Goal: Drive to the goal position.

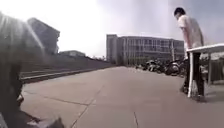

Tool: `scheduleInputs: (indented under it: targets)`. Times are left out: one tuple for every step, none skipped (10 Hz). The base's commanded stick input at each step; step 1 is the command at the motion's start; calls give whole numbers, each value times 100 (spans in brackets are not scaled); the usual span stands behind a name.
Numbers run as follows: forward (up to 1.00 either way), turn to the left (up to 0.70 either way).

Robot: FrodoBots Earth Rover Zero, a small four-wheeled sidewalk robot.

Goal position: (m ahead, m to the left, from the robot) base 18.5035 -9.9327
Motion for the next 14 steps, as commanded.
scheduleInputs:
  targets:
    - [100, 20]
    - [100, 40]
    - [100, 40]
    - [100, 17]
    - [100, 0]
    - [100, 0]
    - [99, 0]
    - [90, 0]
    - [82, 0]
    - [86, 0]
    - [89, 0]
    - [89, 0]
    - [88, 0]
    - [78, 0]
